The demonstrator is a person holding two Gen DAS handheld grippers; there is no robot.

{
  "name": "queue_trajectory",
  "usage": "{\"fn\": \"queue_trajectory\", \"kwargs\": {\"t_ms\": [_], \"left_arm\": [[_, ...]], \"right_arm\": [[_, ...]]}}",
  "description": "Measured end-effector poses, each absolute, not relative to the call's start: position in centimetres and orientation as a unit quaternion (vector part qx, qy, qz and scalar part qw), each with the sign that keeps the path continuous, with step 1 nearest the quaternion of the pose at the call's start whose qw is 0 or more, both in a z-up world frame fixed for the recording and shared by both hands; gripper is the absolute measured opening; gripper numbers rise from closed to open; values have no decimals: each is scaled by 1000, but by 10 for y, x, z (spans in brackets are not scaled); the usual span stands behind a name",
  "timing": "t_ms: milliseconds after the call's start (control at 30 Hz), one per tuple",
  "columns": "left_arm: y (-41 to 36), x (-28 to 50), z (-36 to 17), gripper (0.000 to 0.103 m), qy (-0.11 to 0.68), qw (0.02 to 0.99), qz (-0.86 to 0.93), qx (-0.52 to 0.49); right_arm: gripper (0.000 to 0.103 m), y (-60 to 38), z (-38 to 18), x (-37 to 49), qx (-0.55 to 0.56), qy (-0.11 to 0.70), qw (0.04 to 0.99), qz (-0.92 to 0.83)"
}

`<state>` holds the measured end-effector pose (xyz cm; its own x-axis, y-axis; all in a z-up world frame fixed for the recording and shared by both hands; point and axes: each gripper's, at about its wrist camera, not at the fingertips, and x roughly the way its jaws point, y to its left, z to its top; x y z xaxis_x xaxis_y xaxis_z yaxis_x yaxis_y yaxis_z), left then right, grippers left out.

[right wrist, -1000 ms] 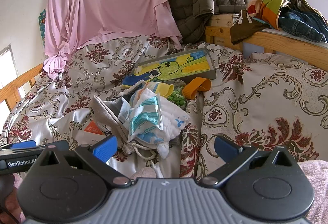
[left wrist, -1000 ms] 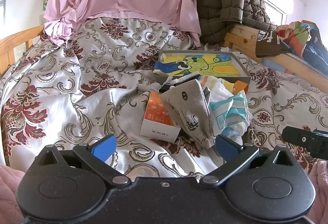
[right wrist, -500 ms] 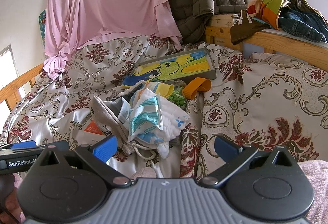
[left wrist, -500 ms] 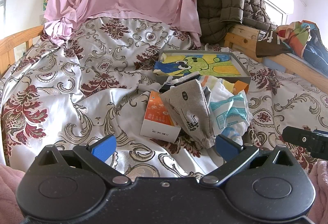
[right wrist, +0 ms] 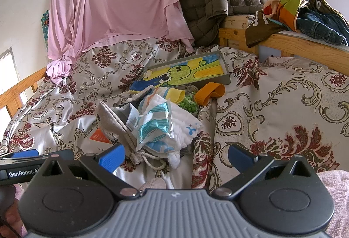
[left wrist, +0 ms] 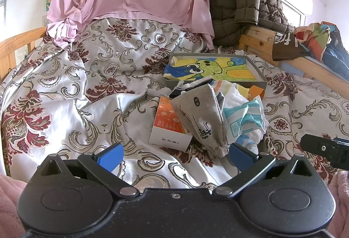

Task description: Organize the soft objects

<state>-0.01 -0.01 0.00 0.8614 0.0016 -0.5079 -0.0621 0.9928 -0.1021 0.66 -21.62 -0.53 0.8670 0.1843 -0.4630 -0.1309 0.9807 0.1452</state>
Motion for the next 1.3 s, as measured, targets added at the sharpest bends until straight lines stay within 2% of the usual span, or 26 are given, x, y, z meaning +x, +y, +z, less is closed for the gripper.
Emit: {"fn": "queue_trajectory", "kwargs": {"t_ms": [967,1300], "left_arm": [[3,-1,0,102,262,963,18,-59],[5,8,15,102,247,967,-5,-65]], "right_arm": [[103,-214,-6,6,54,245,965,82],[103,-225,8,29,69,229,965,104]]}}
